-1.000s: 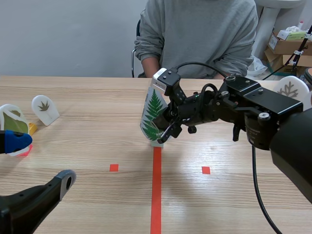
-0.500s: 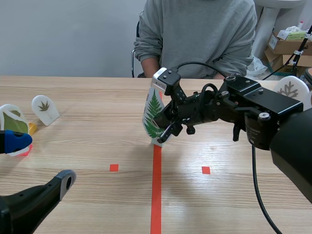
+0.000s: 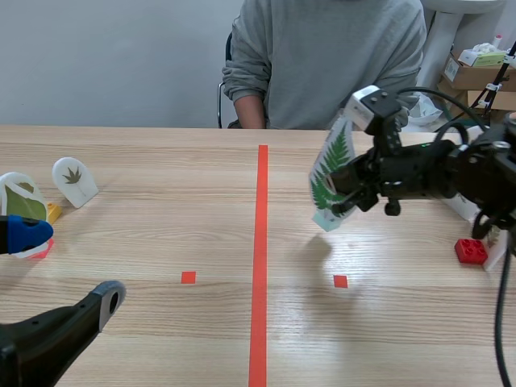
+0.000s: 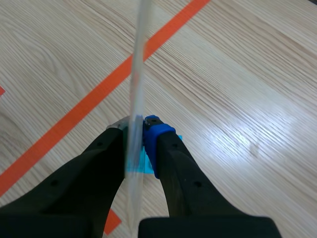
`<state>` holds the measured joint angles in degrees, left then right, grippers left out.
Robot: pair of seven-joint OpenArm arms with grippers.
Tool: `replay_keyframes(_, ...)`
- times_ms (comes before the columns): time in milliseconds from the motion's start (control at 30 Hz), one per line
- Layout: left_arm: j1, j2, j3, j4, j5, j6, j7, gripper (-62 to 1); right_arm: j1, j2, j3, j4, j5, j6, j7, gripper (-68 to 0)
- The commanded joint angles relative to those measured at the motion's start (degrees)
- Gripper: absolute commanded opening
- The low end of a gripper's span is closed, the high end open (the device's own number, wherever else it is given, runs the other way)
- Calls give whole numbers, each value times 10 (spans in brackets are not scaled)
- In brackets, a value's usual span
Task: Do the leaf sorting experiment
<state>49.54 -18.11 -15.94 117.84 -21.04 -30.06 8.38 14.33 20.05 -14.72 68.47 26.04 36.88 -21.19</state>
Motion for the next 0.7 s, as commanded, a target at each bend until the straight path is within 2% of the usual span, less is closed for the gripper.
replay_keyframes(0,1,3,-3,1,-5,1,-9,8,-17,14,23,24,11,-1,5,-656)
replay_keyframes(167,1,3,-3,1,-5,1,-9,8,-103,26,132,83,16,-7,5,-656)
replay_keyframes(367,-1,3,-3,1,-5,1,-9,8,-176,26,242,96,10,-7,9,-656)
replay_keyframes(533,-1,3,-3,1,-5,1,-9,8,-197,26,300,95,-25,-7,20,-656)
replay_keyframes(667,-1,3,-3,1,-5,1,-9,8,-201,25,317,95,-53,-14,23,-656)
